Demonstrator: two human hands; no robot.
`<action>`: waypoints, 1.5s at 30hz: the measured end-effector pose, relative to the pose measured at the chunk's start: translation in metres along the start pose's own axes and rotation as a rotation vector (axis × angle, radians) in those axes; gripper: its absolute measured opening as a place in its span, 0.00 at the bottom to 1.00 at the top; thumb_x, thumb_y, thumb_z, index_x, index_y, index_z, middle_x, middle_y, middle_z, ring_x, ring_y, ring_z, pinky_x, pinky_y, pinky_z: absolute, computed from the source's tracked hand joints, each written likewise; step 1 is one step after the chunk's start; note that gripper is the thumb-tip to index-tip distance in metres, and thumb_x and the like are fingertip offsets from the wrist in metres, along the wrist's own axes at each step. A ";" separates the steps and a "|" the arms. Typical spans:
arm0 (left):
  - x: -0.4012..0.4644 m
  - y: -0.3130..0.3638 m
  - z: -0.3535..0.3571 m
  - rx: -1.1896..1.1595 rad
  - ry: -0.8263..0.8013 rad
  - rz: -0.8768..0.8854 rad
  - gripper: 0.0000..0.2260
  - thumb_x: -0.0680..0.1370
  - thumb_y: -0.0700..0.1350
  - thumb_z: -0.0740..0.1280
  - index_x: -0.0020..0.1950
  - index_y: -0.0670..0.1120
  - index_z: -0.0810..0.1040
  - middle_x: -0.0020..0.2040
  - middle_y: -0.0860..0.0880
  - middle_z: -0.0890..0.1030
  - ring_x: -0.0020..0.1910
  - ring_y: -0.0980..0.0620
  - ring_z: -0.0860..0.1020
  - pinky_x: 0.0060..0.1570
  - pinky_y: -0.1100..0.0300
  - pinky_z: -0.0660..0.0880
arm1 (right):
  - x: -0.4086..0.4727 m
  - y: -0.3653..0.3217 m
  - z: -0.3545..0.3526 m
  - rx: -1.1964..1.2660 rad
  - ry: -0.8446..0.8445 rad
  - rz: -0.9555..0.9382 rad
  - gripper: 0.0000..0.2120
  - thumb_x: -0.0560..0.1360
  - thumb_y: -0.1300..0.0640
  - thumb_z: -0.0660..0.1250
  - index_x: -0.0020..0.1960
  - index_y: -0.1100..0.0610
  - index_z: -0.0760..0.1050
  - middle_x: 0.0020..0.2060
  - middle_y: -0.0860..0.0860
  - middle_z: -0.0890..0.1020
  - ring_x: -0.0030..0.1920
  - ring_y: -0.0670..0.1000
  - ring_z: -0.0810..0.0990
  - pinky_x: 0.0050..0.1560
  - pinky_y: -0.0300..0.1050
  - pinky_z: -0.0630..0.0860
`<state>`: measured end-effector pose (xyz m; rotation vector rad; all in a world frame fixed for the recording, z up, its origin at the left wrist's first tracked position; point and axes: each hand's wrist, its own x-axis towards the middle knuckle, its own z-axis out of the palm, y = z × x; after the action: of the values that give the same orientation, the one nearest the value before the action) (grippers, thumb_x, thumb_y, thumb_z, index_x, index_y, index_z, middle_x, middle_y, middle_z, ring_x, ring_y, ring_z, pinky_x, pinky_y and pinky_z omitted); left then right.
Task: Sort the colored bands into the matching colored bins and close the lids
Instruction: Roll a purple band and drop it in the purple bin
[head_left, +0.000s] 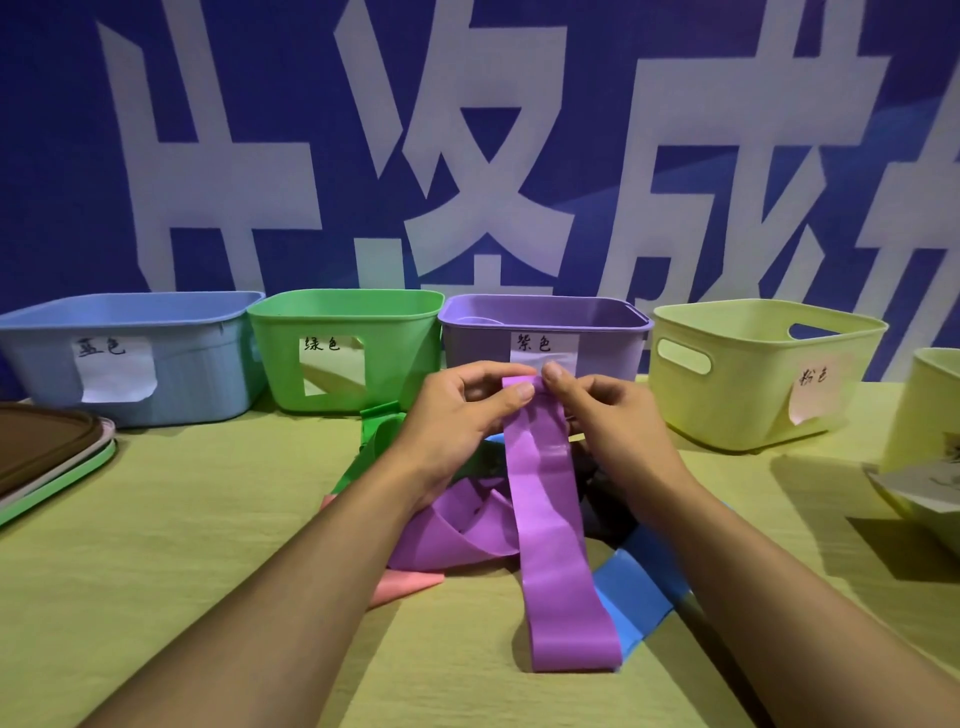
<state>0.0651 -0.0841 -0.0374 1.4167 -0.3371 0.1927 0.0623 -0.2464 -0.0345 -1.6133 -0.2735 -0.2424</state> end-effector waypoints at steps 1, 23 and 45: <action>0.000 0.000 0.000 0.008 -0.002 0.000 0.09 0.78 0.35 0.71 0.57 0.42 0.84 0.55 0.38 0.86 0.55 0.45 0.83 0.59 0.52 0.79 | 0.000 0.000 0.000 -0.007 -0.003 -0.006 0.18 0.78 0.43 0.70 0.46 0.59 0.85 0.40 0.55 0.87 0.38 0.49 0.85 0.36 0.41 0.81; 0.001 -0.001 -0.001 0.052 0.082 -0.085 0.07 0.79 0.47 0.73 0.48 0.44 0.86 0.50 0.38 0.87 0.45 0.48 0.83 0.46 0.58 0.78 | 0.003 0.005 -0.001 -0.013 -0.003 -0.049 0.11 0.78 0.46 0.72 0.48 0.54 0.85 0.43 0.52 0.87 0.50 0.57 0.86 0.52 0.63 0.83; 0.008 -0.010 -0.009 0.059 0.074 -0.026 0.07 0.76 0.36 0.74 0.54 0.39 0.85 0.50 0.39 0.87 0.47 0.48 0.85 0.53 0.55 0.81 | 0.012 0.015 -0.003 -0.051 -0.018 -0.082 0.07 0.78 0.55 0.73 0.54 0.56 0.84 0.45 0.52 0.88 0.50 0.57 0.86 0.49 0.57 0.83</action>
<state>0.0770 -0.0774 -0.0446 1.4677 -0.2541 0.2347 0.0787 -0.2503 -0.0450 -1.6570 -0.3502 -0.3000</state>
